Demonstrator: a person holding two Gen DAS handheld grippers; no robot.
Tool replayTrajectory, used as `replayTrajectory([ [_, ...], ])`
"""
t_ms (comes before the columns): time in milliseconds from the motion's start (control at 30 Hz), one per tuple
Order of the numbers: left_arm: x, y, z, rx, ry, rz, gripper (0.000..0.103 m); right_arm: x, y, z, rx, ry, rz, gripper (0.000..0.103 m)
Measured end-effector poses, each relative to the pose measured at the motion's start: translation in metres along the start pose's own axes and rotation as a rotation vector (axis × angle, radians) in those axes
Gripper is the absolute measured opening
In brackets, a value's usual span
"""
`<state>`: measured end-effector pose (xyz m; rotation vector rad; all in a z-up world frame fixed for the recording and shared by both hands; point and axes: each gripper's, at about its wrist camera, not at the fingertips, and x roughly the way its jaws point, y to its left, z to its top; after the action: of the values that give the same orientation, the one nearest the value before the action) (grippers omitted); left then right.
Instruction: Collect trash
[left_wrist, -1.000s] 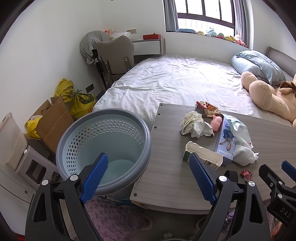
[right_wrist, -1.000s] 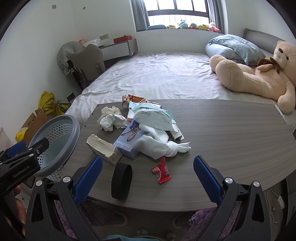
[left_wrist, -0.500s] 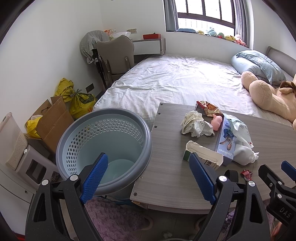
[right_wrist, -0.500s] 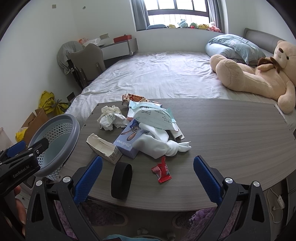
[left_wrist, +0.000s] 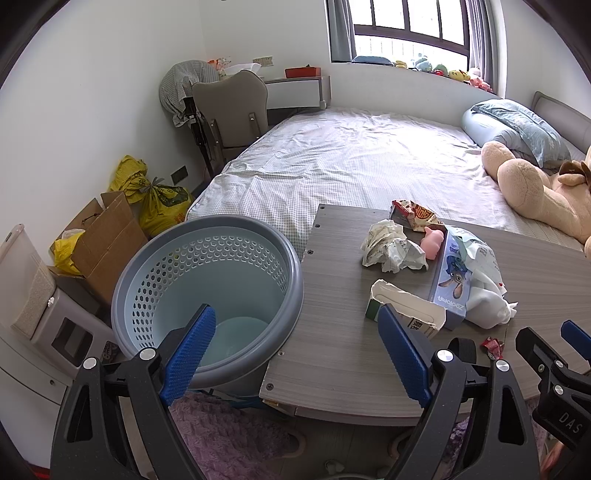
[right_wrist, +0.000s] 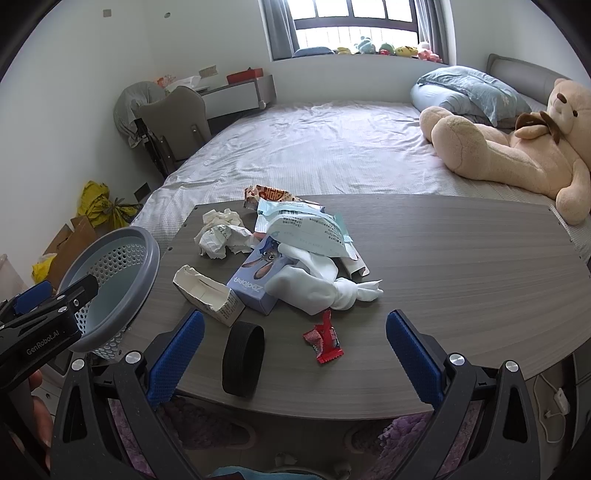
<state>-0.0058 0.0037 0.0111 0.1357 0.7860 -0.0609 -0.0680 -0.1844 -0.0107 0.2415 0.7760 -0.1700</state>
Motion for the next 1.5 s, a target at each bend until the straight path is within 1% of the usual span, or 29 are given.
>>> replayTrajectory([
  [1000,0.000,0.000,-0.001,0.000,0.000,-0.001,0.085,0.002,0.000,-0.001,0.001,0.005,0.004,0.097],
  [1067,-0.006,0.005,0.000,0.003,0.003,-0.002,0.085,0.004,-0.001,-0.002,0.004,0.013,0.008,0.097],
  [1133,-0.006,0.003,-0.001,0.007,0.005,-0.003,0.085,0.005,-0.006,-0.007,0.010,0.018,0.010,0.097],
  [1300,0.003,-0.007,-0.007,0.018,0.022,-0.013,0.085,0.011,-0.023,-0.017,0.023,0.040,-0.019,0.097],
  [1500,0.011,-0.024,-0.014,0.034,0.046,-0.047,0.085,0.028,-0.046,-0.030,0.027,0.075,-0.045,0.097],
])
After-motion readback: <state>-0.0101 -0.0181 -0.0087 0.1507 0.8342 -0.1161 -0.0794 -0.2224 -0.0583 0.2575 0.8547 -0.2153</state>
